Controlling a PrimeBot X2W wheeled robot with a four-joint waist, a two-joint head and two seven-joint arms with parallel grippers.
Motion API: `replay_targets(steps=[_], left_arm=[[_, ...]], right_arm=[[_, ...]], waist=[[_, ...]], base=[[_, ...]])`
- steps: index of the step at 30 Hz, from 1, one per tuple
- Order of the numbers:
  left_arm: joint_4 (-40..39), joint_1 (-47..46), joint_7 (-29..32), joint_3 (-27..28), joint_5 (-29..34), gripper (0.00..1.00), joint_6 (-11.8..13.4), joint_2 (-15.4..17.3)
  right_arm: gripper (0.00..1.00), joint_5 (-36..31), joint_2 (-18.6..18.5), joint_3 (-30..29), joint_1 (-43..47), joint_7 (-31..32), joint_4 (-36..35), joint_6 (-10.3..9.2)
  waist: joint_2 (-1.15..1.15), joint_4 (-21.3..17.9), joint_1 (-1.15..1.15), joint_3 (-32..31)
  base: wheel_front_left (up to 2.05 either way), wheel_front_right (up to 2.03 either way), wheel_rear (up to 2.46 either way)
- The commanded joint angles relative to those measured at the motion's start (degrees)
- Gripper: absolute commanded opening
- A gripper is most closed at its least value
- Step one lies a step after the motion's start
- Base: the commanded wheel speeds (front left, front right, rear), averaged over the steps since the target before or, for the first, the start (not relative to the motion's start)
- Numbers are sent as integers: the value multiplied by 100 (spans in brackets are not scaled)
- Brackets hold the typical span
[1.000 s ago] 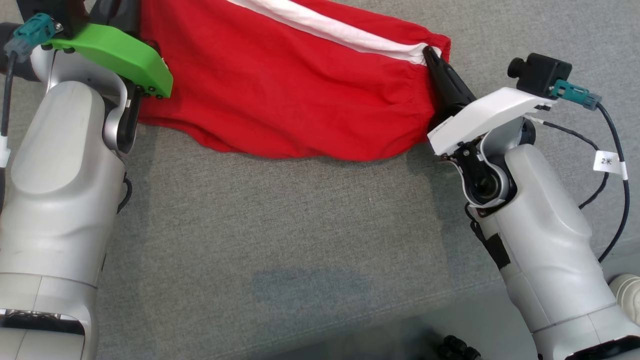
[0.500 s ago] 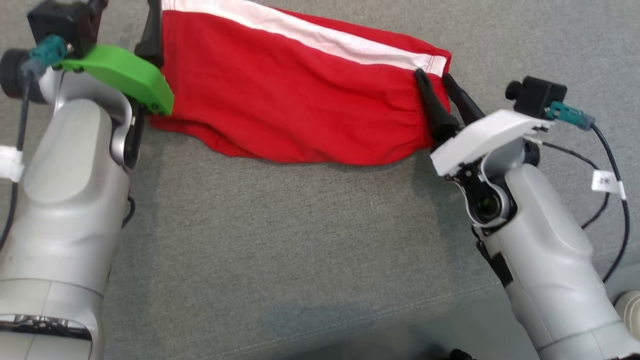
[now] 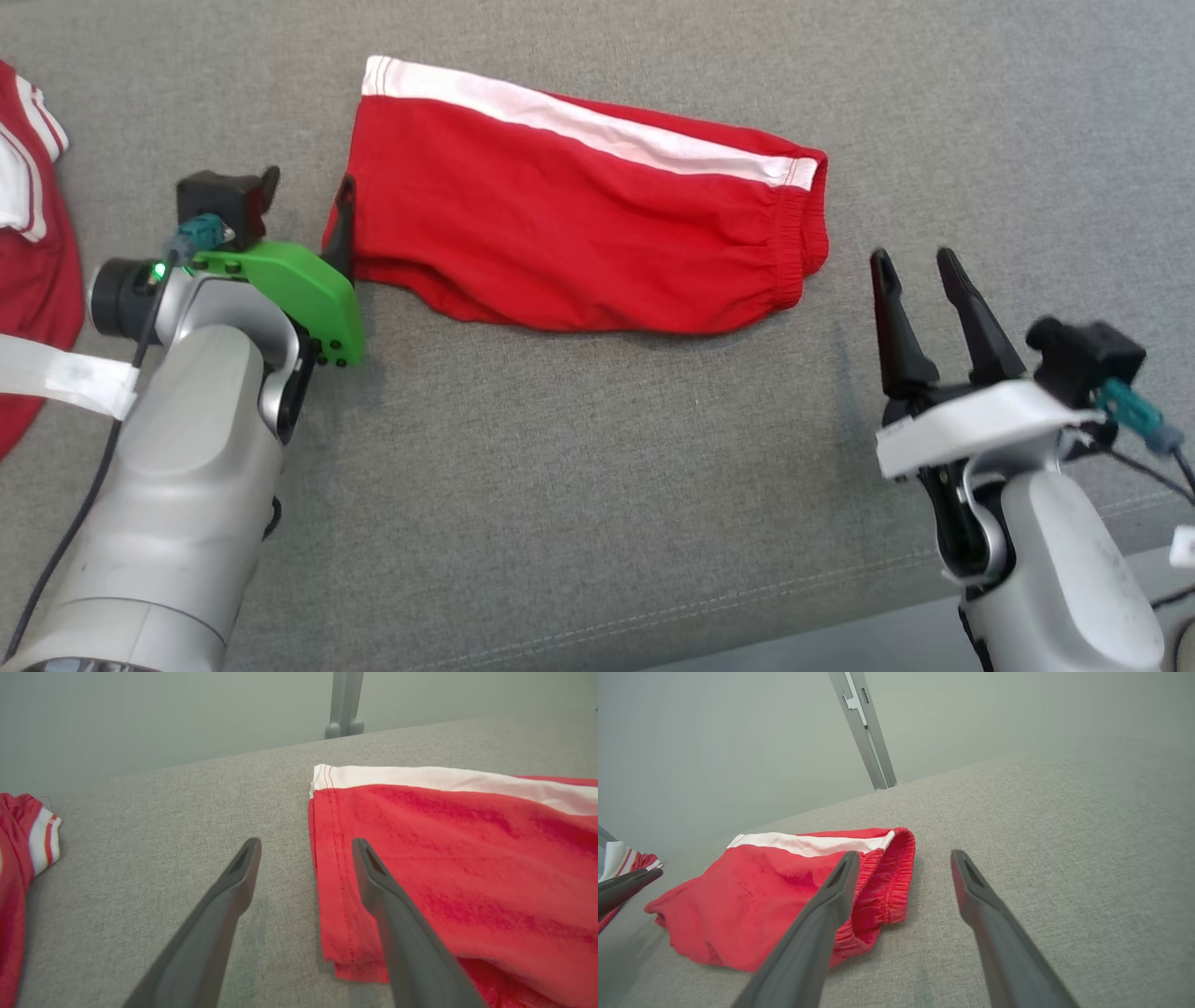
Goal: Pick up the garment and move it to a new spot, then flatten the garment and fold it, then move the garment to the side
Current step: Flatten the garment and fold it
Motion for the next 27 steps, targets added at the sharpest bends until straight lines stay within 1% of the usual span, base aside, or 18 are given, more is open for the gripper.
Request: replay_targets(steps=[1, 2, 3, 7, 10, 14, 17, 23, 24, 25, 26, 27], left_arm=[[90, 138, 135, -29, -54, 100, -13, -42], [135, 172, 200, -38, -77, 100, -9, -49], [135, 172, 200, -38, -77, 100, -9, -49], [276, 274, 417, -47, -127, 100, 79, -66], [391, 334, 551, -26, -179, 100, 162, -60], [536, 372, 726, 23, -284, 100, 231, -39], [616, 400, 852, 58, -380, 100, 210, -76], [732, 543, 1215, 83, -607, 100, 49, -183], [753, 573, 1258, 84, -637, 93, 41, -193], [765, 602, 1282, 83, -662, 62, 33, -206], [764, 635, 1299, 84, -688, 37, 12, -229], [777, 666, 1347, 75, -710, 0, -8, -256]], right_arm=[[100, -335, 42, -118, 322, -176, -274, 0], [100, -503, 47, -139, 438, -241, -402, 0], [100, -503, 47, -139, 438, -241, -402, 0], [100, -877, 87, -306, 874, -437, -838, 0], [100, -928, 92, -301, 1105, -493, -977, 0], [100, -905, 93, -239, 1297, -513, -953, 0], [100, -825, 92, -254, 1372, -529, -945, 0], [100, -853, 93, -319, 1413, -538, -893, 0], [100, -856, 93, -311, 1418, -538, -879, -1], [100, -853, 93, -299, 1421, -538, -868, 0], [100, -850, 94, -275, 1427, -533, -851, 0], [100, -854, 93, -265, 1435, -533, -838, 0]], waist=[[0, 23, 0, -179], [0, 14, 0, -210], [0, 14, 0, -210], [0, -39, 0, -314], [0, -94, 0, -340], [0, -191, 0, -323], [0, -253, 0, -289], [0, -296, 0, -294], [0, -299, 0, -309], [0, -300, 0, -324], [0, -300, 0, -345], [0, -298, 0, -362]], base=[[0, 0, 0], [0, 0, 0], [0, 0, 0], [0, 0, 0], [0, 0, 0], [0, 0, 0], [0, 0, 0], [0, 0, 0], [0, 0, 0], [0, 0, 0], [0, 0, 0], [0, 0, 0]])
